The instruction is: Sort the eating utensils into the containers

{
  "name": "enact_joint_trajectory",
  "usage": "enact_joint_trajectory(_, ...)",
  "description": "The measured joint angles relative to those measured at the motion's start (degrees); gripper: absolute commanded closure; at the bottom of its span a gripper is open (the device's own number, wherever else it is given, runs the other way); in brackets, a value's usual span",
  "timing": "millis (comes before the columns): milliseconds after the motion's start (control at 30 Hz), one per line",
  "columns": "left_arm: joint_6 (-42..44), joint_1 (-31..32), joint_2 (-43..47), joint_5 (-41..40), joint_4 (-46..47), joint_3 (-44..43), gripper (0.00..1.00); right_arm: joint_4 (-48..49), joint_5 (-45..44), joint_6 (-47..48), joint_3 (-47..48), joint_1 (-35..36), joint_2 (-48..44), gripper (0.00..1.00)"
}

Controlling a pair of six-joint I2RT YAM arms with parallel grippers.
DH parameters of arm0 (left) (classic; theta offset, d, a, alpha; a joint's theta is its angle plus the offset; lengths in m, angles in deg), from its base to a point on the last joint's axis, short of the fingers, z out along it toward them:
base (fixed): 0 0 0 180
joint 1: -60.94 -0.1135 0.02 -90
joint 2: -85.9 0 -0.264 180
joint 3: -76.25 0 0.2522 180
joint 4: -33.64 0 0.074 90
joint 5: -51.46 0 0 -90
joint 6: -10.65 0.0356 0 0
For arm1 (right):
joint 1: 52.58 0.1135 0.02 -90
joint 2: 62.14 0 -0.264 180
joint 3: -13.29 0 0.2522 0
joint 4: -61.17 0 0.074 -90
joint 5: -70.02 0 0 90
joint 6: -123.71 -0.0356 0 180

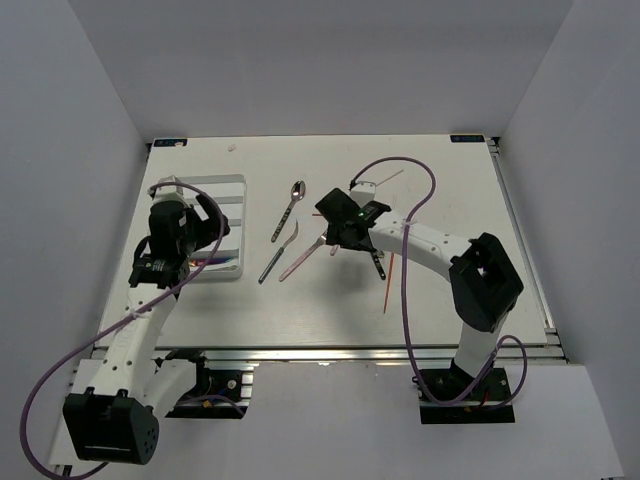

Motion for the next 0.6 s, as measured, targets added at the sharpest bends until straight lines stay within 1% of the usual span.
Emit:
enact_joint_trajectory(67,1.25,1.22,0.70,0.37,-0.28,1.40,0.02,1.51,0.44,2.40,-1.09,-0.52,-0.28,0.23)
enact_joint_trajectory(133,2.10,1.90,-0.17,0.04,-0.76,1.79,0.02,5.75,2.47,7.61,-4.35,-1.79,-1.53,0.24)
enact_joint_trajectory(200,2.71,2.27,-1.07,0.00,-0.90,2.01,0.02,9.84,5.46,13.66,-8.87,-3.63,-3.45,0.30)
enact_joint_trajectory(233,2.95,2.38,-1.25,0.00,-0.92,2.12,0.02,10.88,6.49,15.82,-10.19,-4.22,-4.02,0.40)
enact_joint_trajectory(267,3.13,2.49,-1.27,0.02,-1.03,2.16,0.02,12.63,8.41,20.02,-12.22,-5.44,-4.92,0.46)
enact_joint_trajectory(300,3.28,2.54,-1.25,0.02,-1.07,2.16,0.02,13.66,10.08,22.80,-13.22,-6.69,-5.33,0.48)
enact_joint_trajectory(467,3.78,2.80,-1.18,0.24,-0.85,2.16,0.02,17.22,17.49,33.11,-13.57,-12.52,-5.35,0.46)
enact_joint_trajectory(600,4.15,3.30,-1.18,0.33,-0.85,2.16,0.02,17.86,20.94,38.10,-13.00,-15.89,-4.66,0.48)
